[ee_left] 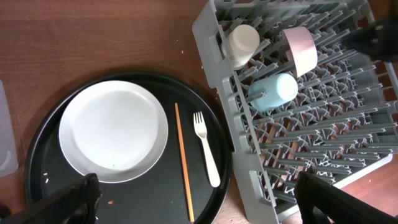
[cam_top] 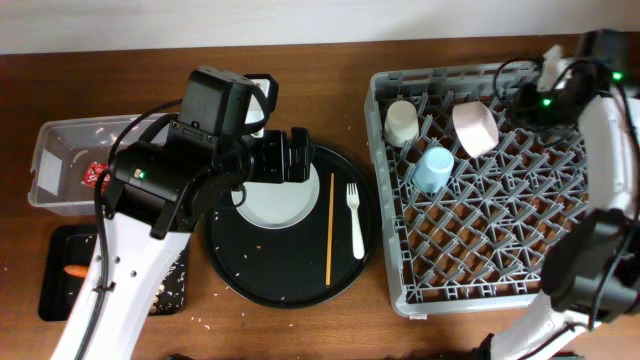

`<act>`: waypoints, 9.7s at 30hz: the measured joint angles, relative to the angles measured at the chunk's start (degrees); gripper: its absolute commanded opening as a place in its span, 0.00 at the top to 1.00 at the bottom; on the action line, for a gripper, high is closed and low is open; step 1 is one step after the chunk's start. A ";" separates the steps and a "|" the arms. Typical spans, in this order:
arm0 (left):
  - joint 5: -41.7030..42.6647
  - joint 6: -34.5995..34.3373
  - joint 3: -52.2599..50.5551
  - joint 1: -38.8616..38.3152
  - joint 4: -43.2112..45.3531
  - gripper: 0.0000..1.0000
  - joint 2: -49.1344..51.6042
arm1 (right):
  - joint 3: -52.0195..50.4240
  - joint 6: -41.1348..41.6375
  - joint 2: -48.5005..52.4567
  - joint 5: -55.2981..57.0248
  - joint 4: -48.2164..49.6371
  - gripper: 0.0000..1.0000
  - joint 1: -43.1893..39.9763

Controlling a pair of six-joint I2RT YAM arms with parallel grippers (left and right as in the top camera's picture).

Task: Sort waste into correct bins and load items into the dishwasher rack
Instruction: 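Place the pink bowl upside down in the rack with the right gripper, then reach the right gripper to the white plate and grasp its rim, then lift the white plate and stand it upright in the rack's right side, then reach the right gripper to the wooden chopstick on the round tray, then lift the chopstick and drop it into the rack with the right gripper, then move the right gripper back and grasp the white fork, then carry the fork into the rack and release it beside the chopstick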

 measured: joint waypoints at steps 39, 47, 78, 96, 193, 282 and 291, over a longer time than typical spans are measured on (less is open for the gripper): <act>0.02 0.00 0.00 0.00 0.00 0.01 0.00 | 15.63 -0.72 -4.68 -13.25 -27.19 0.61 5.95; -3.56 0.00 0.02 0.13 2.05 0.01 0.00 | 13.79 0.59 -2.64 -8.85 -22.34 0.60 35.21; -20.57 0.02 0.26 23.93 -16.57 0.01 -16.44 | 13.62 13.57 26.32 19.50 0.20 0.96 52.81; -20.57 0.02 0.26 23.93 -16.74 0.01 -16.44 | 21.42 9.09 -7.26 34.47 -29.79 0.96 33.86; -20.57 0.02 0.26 23.93 -16.92 0.01 -16.17 | -15.89 33.16 -6.27 20.52 4.17 0.96 58.14; -20.57 0.02 0.26 23.93 -16.92 0.01 -16.17 | -27.04 30.36 3.32 25.40 20.83 0.92 51.95; -20.57 0.02 0.26 23.93 -16.90 0.01 -16.17 | -21.92 30.80 3.04 23.19 14.97 0.96 52.17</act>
